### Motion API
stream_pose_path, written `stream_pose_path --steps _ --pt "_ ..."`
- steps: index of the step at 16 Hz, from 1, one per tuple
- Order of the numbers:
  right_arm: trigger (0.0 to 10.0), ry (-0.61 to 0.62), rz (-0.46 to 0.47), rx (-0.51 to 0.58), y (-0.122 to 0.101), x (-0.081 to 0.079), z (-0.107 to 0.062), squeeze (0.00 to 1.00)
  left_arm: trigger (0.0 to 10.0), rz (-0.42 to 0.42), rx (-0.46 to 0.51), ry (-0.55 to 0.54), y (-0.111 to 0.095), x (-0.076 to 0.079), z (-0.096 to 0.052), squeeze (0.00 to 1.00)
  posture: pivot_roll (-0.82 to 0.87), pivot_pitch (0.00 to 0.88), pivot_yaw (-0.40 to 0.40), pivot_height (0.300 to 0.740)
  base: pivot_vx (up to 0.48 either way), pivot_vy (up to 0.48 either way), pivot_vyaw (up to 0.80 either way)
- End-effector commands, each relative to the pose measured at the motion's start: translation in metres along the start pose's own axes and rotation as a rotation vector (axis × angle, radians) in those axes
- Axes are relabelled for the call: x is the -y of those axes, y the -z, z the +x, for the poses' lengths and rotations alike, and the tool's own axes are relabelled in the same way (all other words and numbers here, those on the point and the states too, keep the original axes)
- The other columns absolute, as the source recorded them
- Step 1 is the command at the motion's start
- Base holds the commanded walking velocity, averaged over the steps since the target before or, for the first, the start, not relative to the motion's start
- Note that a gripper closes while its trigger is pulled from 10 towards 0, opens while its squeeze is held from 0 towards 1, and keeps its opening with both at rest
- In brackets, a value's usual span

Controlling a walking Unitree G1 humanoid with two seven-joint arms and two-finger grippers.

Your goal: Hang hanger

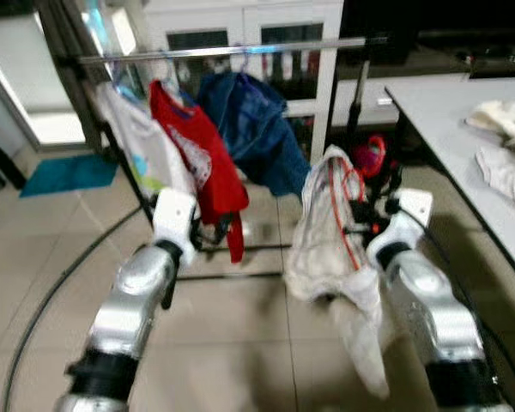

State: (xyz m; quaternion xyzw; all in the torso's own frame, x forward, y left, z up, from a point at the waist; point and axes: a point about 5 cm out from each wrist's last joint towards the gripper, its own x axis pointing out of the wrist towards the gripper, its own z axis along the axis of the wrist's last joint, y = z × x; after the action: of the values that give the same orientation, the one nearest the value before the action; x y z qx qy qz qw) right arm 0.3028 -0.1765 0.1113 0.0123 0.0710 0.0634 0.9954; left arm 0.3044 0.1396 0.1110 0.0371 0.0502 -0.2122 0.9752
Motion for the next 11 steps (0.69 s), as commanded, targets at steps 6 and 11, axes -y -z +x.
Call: stream_pose_path --steps 6,11 --pt "10.0 0.016 -0.076 0.097 -0.024 0.008 0.002 0.0 10.0 0.01 0.021 -0.006 -0.002 0.001 -0.003 0.0 -0.15 0.0 0.009 0.74 0.412 0.0 0.0" --pt "10.0 0.05 -0.122 0.1 -0.037 0.032 -0.006 0.0 10.0 0.004 0.04 0.035 -0.002 0.02 0.002 0.0 -0.21 0.0 -0.057 0.74 0.409 0.0 0.0"
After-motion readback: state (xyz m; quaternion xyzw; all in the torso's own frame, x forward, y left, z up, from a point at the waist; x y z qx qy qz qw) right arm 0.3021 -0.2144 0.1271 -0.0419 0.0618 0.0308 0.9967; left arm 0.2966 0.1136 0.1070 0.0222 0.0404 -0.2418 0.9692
